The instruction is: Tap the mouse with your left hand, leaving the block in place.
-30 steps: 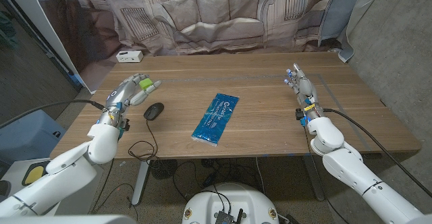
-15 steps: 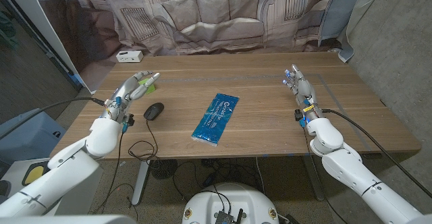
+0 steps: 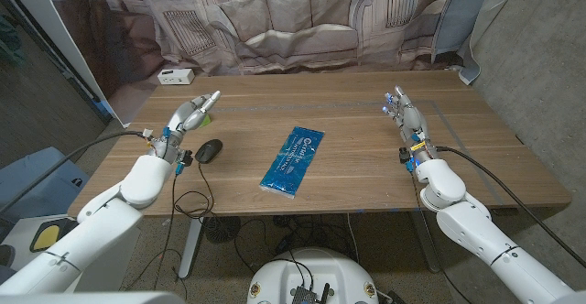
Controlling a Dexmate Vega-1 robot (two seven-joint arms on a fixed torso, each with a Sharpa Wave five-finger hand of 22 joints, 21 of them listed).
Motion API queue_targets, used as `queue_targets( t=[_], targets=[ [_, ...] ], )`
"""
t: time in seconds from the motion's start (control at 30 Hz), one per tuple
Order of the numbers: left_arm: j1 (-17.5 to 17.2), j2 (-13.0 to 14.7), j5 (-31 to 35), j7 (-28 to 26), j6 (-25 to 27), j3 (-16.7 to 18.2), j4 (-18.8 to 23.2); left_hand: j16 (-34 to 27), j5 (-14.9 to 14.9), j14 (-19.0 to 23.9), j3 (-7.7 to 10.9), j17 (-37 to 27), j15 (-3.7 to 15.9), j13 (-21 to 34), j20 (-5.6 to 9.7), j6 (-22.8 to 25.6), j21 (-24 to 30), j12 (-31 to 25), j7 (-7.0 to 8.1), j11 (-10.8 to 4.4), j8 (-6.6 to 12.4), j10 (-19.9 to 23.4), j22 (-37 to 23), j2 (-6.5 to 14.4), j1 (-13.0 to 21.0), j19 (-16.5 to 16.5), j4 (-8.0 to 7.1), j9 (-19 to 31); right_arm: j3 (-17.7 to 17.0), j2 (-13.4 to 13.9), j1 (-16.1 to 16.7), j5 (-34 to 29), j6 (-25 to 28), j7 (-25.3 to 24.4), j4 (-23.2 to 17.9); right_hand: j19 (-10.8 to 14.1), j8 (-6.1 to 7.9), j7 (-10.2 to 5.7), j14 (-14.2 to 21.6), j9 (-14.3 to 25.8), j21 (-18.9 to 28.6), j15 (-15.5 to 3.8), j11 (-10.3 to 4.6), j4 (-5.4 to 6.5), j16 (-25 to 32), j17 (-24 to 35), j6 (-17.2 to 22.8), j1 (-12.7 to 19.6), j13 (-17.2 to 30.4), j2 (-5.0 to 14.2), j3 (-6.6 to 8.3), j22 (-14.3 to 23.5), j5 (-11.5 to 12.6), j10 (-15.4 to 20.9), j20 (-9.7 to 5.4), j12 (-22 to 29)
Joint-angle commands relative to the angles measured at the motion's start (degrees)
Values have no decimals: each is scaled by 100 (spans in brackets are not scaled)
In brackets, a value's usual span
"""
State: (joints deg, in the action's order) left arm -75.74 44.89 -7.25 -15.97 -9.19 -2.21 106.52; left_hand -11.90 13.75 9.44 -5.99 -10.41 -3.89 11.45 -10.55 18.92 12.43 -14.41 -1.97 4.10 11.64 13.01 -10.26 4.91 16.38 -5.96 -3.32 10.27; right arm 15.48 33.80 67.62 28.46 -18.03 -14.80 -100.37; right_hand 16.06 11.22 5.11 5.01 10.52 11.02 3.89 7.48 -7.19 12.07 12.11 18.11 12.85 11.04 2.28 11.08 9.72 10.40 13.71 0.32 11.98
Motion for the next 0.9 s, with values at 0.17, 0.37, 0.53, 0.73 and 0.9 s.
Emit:
queue_targets(
  t=[0.17, 0.37, 0.53, 0.73, 0.9],
  targets=[
    [853, -371, -1524, 1031, -939, -547, -942, -7, -37, 42, -43, -5, -33, 17, -18, -40, 41, 11, -52, 68, -29, 5, -26, 52, 33, -74, -28, 9, 32, -34, -66, -204, -37, -99, 25, 31, -2, 1, 36, 27, 16, 15, -9, -3, 3, 25, 37, 7, 27, 40, -36, 19, 15, 61, 19, -27],
    [1165, -436, -1762, 1247, -1033, -786, -1186, 0, -42, 43, -46, -5, -36, 17, -16, -48, 38, 17, -67, 66, -36, 2, -27, 50, 34, -80, -28, 9, 90, -105, -153, -262, -114, -77, 75, 32, 0, -1, 53, 27, 16, 8, -10, -2, 9, 25, 42, 3, 27, 37, -41, 19, 15, 84, 15, -19],
    [1401, -533, -2001, 1363, -1033, -936, -1384, 26, -50, 5, -51, -6, -39, 17, -16, -118, 24, 47, -84, 102, -68, -51, -27, 47, 35, -67, -27, 9, 65, -81, -167, -227, -63, -66, 65, 38, -4, 1, 54, 27, 18, 11, -9, -4, 8, 24, 32, 4, 27, 32, -45, 19, 15, 85, 13, -20],
    [1585, -650, -2289, 1534, -1146, -1054, -1659, 38, -57, -9, -57, -7, -54, 16, -4, -160, 12, 61, -109, 105, -84, -69, -27, 42, 36, -55, -26, 8, 29, -99, -237, -59, -234, 148, 277, 47, -7, 1, 60, 27, 21, 4, -3, -5, 10, 24, 23, 4, 27, 31, -47, 18, 16, 74, 4, -25],
    [1670, -691, -2326, 1476, -1200, -1100, -1805, 45, -61, -17, -60, -7, -56, 16, 16, -178, 10, 64, -123, 96, -90, -66, -27, 39, 37, -59, -25, 8, 0, -66, -256, -9, -256, 213, 322, 57, -12, -2, 55, 27, 24, -8, -1, -6, 7, 23, 11, 5, 27, 32, -49, 18, 16, 58, -8, -32]
  ],
)
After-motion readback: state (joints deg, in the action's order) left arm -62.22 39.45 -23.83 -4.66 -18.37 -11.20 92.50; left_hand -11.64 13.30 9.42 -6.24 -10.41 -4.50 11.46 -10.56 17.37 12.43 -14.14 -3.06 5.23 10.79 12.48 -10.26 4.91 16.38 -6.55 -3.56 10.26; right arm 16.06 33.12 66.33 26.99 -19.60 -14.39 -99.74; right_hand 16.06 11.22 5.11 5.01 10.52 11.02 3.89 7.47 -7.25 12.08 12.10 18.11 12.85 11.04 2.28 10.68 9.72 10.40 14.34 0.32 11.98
